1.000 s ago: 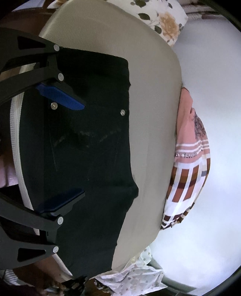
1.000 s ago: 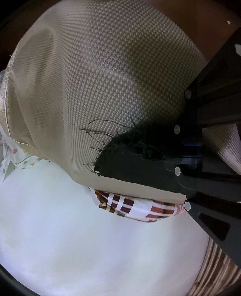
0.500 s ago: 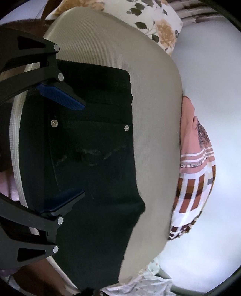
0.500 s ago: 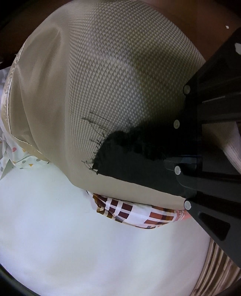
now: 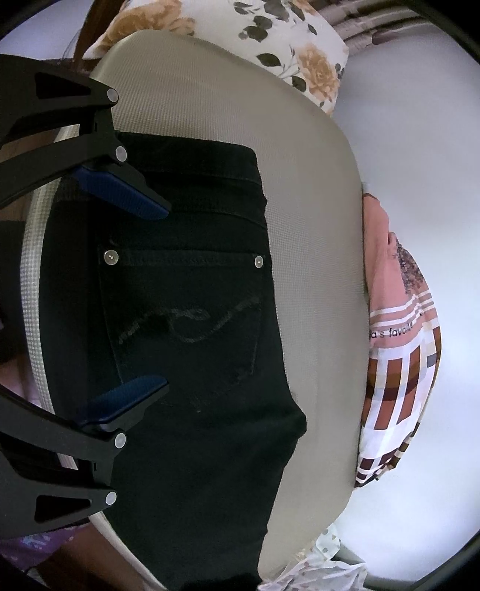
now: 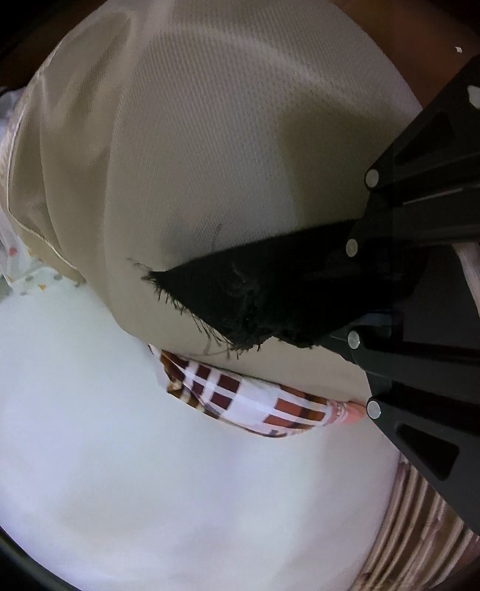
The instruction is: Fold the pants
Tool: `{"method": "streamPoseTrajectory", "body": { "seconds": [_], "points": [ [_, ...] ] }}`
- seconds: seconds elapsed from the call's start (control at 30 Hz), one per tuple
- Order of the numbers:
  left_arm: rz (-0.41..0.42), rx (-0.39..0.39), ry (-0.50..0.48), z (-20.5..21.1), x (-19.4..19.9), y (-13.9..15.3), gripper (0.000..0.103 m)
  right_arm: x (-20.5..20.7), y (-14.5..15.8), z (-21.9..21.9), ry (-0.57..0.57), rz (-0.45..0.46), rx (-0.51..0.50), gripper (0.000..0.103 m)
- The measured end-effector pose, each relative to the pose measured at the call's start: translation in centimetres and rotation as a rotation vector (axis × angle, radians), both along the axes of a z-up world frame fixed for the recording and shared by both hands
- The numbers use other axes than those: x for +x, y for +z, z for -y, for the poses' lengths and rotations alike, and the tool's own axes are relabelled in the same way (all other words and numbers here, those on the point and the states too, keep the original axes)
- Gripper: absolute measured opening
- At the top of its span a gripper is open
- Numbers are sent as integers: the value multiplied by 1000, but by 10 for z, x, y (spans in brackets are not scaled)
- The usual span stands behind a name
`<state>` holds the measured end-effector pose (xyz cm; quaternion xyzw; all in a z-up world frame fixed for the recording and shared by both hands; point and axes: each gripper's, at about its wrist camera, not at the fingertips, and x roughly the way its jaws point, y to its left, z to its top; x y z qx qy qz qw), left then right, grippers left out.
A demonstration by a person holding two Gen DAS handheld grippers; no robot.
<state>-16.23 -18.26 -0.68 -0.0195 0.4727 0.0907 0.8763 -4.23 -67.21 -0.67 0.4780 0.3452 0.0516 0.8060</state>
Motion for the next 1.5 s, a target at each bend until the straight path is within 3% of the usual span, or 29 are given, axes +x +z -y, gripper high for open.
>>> {"method": "streamPoseTrajectory", "body": {
  "seconds": [0.47, 0.9, 1.2, 1.5],
  "points": [
    [-7, 11, 20, -11, -3, 4, 86, 20, 11, -69, 155, 29, 28, 10],
    [-32, -4, 32, -21, -11, 1, 86, 35, 9, -205, 444, 34, 70, 10],
    [-44, -14, 30, -22, -11, -4, 86, 25, -21, -294, 633, -24, 91, 10],
    [-65, -24, 23, -21, -9, -10, 86, 18, -33, -328, 700, -44, 58, 10]
  ]
}}
